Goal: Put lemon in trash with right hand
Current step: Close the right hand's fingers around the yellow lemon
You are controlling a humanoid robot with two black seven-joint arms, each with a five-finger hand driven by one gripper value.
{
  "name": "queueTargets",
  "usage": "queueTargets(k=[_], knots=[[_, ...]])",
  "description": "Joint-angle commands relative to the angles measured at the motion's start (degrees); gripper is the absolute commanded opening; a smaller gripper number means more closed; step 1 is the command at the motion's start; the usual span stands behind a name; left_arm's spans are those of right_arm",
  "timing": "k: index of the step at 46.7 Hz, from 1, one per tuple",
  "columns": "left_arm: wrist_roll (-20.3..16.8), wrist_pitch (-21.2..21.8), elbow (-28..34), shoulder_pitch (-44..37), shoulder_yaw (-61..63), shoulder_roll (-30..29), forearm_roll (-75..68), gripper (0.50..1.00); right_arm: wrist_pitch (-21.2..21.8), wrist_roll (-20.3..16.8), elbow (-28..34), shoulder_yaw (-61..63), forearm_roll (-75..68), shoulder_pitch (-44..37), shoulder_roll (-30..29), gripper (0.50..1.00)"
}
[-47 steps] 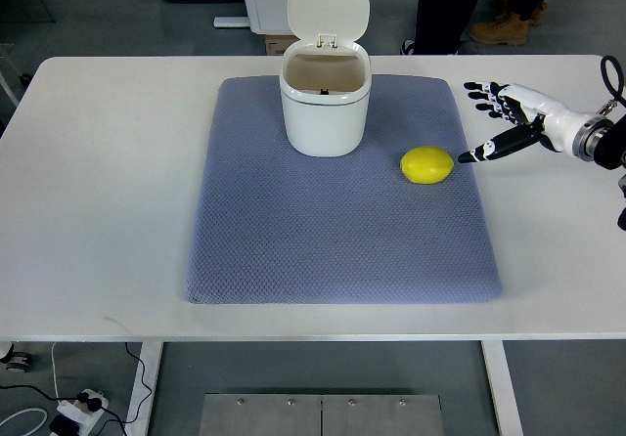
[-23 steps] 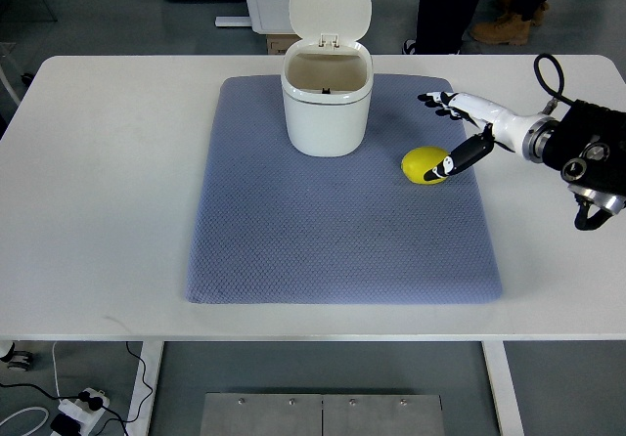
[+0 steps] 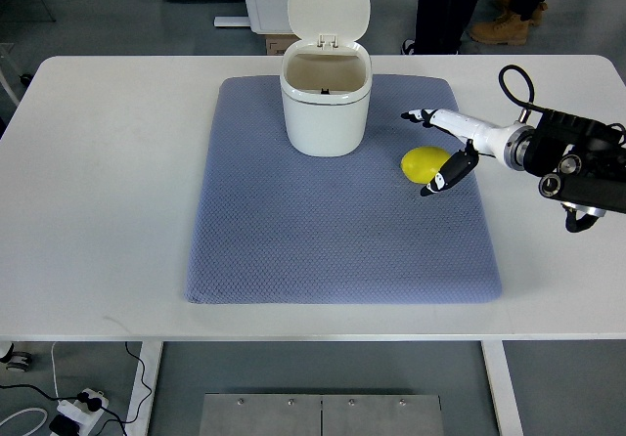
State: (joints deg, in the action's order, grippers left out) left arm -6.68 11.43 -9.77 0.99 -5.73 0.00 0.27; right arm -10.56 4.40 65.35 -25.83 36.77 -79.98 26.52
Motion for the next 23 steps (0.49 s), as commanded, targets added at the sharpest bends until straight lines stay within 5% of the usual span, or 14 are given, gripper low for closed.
queueTargets(k=[1, 23], knots=[[0.0, 0.0, -0.1, 0.0, 0.0, 0.0, 0.0, 1.0, 0.0, 0.0, -0.5, -0.4, 0.4, 0.0, -0.1, 0.954], [0.0, 0.0, 0.0, 0.1, 0.0, 0.0, 0.0, 1.0, -1.2, 0.1, -0.7, -1.9, 2.4, 0.6, -0.7, 0.88]])
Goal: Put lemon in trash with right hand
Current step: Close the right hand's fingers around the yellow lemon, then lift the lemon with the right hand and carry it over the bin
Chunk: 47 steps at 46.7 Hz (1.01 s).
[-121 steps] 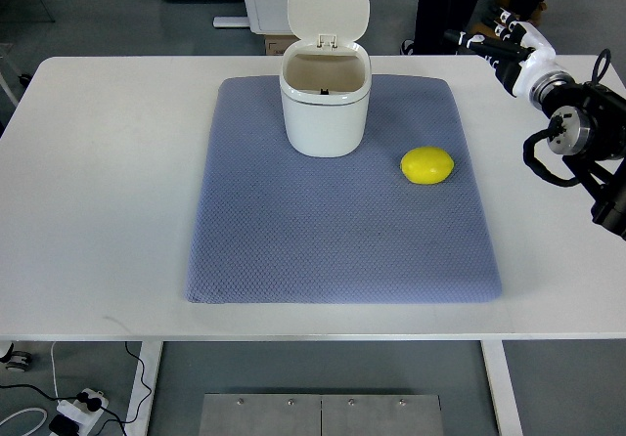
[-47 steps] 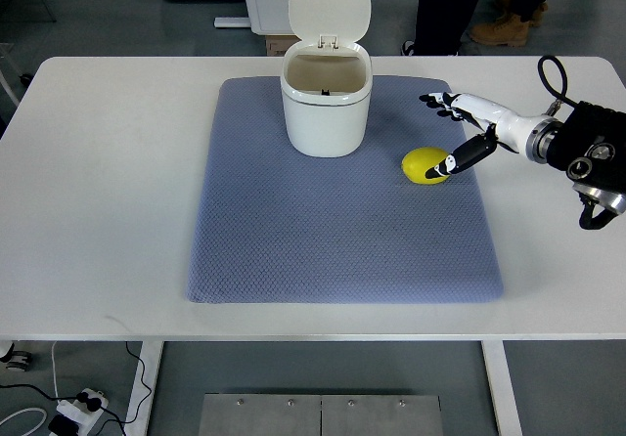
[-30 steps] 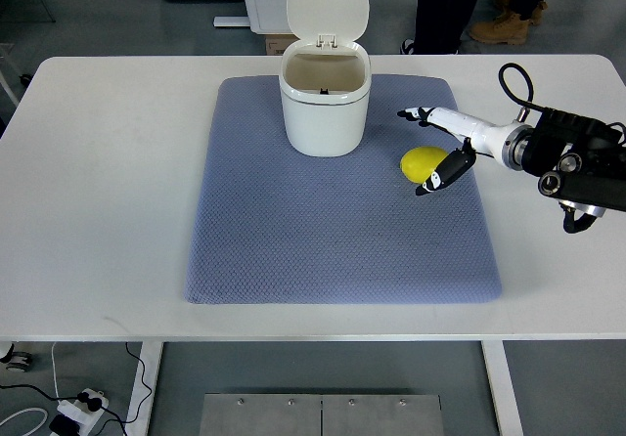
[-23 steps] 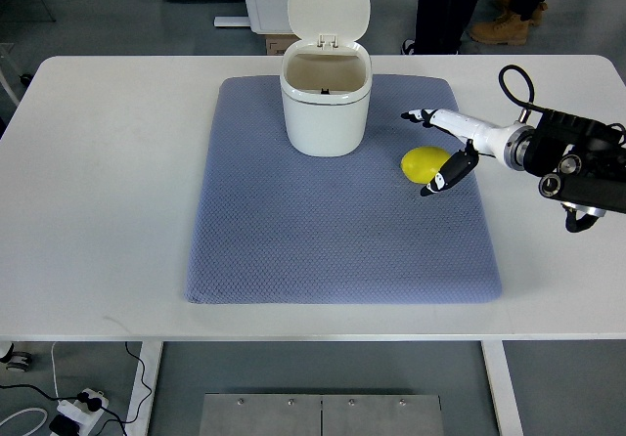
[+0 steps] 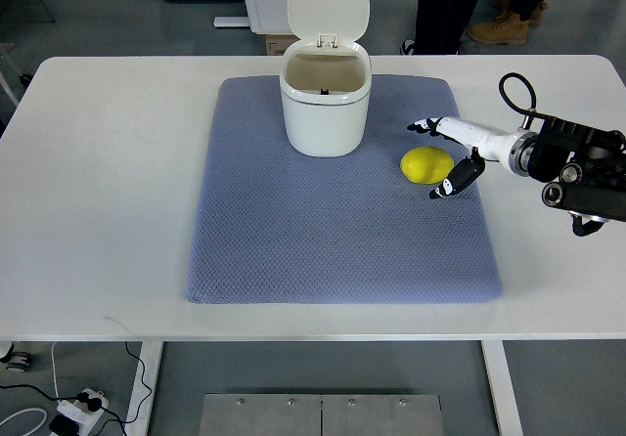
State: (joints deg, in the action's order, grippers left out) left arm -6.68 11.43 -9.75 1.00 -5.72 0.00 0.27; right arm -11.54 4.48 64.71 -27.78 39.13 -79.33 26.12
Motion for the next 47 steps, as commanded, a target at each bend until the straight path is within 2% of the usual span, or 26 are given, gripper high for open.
queueTargets(k=[1, 11, 20, 25, 31, 37, 40, 47], knots=[[0.0, 0.0, 0.0, 0.0, -0.1, 0.0, 0.0, 1.0, -0.3, 0.0, -0.1, 0.0, 0.1, 0.1, -0.4, 0.876], [0.0, 0.0, 0.0, 0.0, 0.0, 0.0, 0.0, 1.0, -0.4, 0.0, -0.9, -0.2, 0.2, 0.4, -0.8, 0.805], [0.0, 0.0, 0.0, 0.1, 0.0, 0.0, 0.0, 1.0, -0.8, -0.1, -1.3, -0.7, 0.9, 0.6, -1.2, 0.795], [0.0, 0.0, 0.0, 0.1, 0.0, 0.0, 0.0, 1.0, -1.3, -0.1, -1.3, -0.7, 1.0, 0.6, -1.2, 0.753], [0.0, 0.0, -0.1, 0.1, 0.0, 0.0, 0.0, 1.0, -1.4, -0.1, -1.2, -0.7, 1.0, 0.5, -1.2, 0.638], [0.0, 0.0, -0.1, 0.0, 0.0, 0.0, 0.0, 1.0, -1.5, -0.1, -1.0, -0.7, 1.0, 0.6, -1.2, 0.558], [0.0, 0.0, 0.0, 0.1, 0.0, 0.0, 0.0, 1.0, -1.5, -0.2, -1.0, -0.7, 0.9, 0.5, -1.2, 0.5], [0.0, 0.0, 0.0, 0.0, 0.0, 0.0, 0.0, 1.0, -1.3, -0.3, -0.6, -0.7, 0.8, 0.3, -0.5, 0.5]])
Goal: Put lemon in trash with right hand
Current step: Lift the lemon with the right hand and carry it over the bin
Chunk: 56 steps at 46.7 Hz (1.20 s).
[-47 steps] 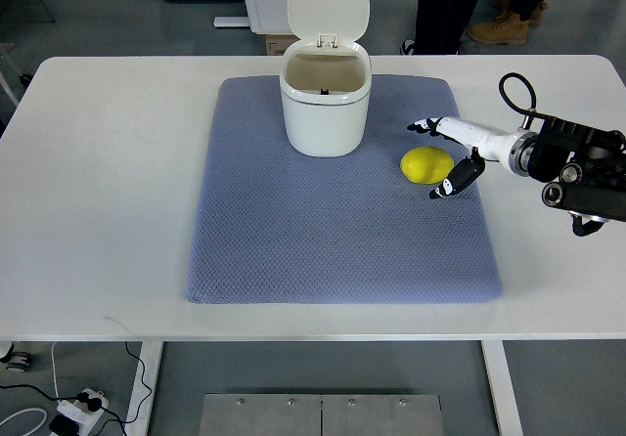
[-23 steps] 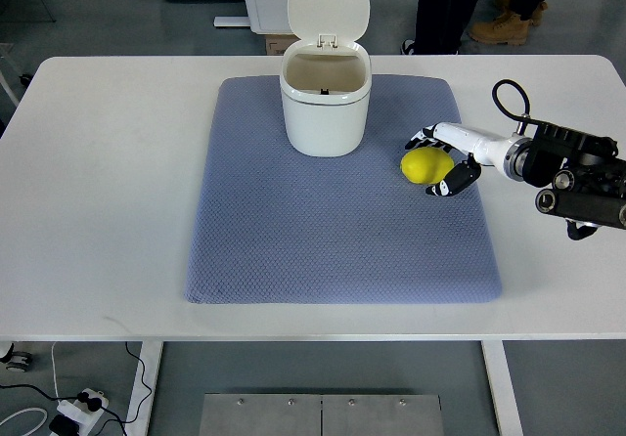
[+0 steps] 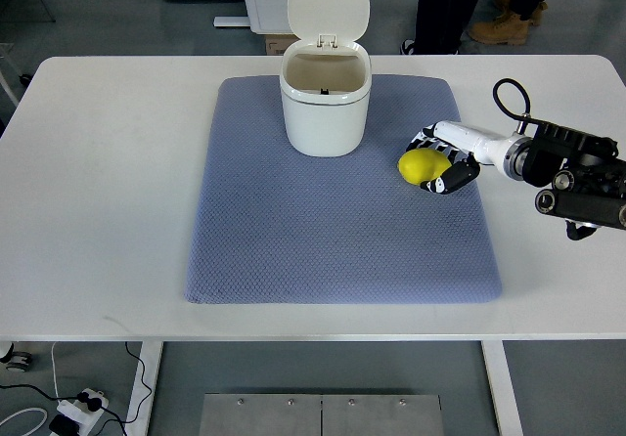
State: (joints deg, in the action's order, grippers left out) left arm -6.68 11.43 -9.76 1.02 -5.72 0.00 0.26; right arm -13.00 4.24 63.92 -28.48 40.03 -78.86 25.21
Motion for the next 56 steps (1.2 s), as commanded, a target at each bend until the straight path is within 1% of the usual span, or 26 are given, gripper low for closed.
queueTargets(k=[1, 13, 21, 26, 33, 39, 46, 56], knots=[[0.0, 0.0, 0.0, 0.0, -0.1, 0.0, 0.0, 1.0, 0.2, 0.0, 0.2, 0.0, -0.2, -0.2, 0.4, 0.5], [0.0, 0.0, 0.0, 0.0, -0.1, 0.0, 0.0, 1.0, 0.6, 0.0, 1.6, 0.5, -1.7, -0.2, 2.6, 0.5], [0.0, 0.0, 0.0, 0.0, 0.0, 0.0, 0.0, 1.0, 0.8, 0.3, 6.0, 1.8, -2.1, -0.2, 8.9, 0.5], [0.0, 0.0, 0.0, 0.0, 0.0, 0.0, 0.0, 1.0, 1.5, 0.5, 8.9, 3.3, -2.1, -0.2, 14.0, 0.5], [0.0, 0.0, 0.0, 0.0, 0.0, 0.0, 0.0, 1.0, 4.6, 0.5, 12.0, 7.2, -2.1, -0.5, 21.1, 0.5], [0.0, 0.0, 0.0, 0.0, 0.0, 0.0, 0.0, 1.0, 8.6, 0.2, 12.5, 11.4, -2.3, -0.8, 25.8, 0.5], [0.0, 0.0, 0.0, 0.0, 0.0, 0.0, 0.0, 1.0, 11.3, -1.1, 12.5, 14.1, -2.7, -3.4, 28.1, 0.5], [0.0, 0.0, 0.0, 0.0, 0.0, 0.0, 0.0, 1.0, 13.9, -2.7, 12.5, 13.8, -7.0, -10.6, 28.1, 0.5]])
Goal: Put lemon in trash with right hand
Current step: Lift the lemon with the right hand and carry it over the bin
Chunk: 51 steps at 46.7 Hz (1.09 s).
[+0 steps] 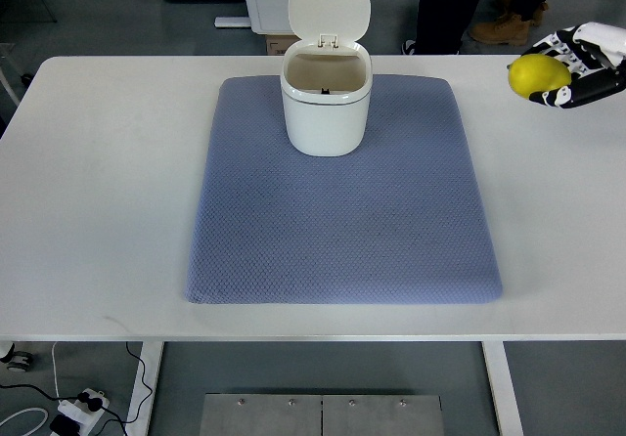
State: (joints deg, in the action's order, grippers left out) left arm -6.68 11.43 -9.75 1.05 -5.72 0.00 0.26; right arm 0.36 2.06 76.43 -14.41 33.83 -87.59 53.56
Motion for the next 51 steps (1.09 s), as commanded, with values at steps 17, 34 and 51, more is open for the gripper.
queueTargets(k=[17, 34, 51], knots=[[0.0, 0.0, 0.0, -0.1, 0.0, 0.0, 0.0, 1.0, 0.4, -1.8, -0.8, -4.8, -5.0, -9.1, -7.4, 0.5], [0.0, 0.0, 0.0, 0.0, 0.0, 0.0, 0.0, 1.0, -0.4, -1.9, -8.6, -6.9, -9.4, -10.5, -21.6, 0.5], [0.0, 0.0, -0.1, -0.1, 0.0, 0.0, 0.0, 1.0, -0.4, -2.6, -18.4, -7.0, -15.0, -8.3, -32.8, 0.5]])
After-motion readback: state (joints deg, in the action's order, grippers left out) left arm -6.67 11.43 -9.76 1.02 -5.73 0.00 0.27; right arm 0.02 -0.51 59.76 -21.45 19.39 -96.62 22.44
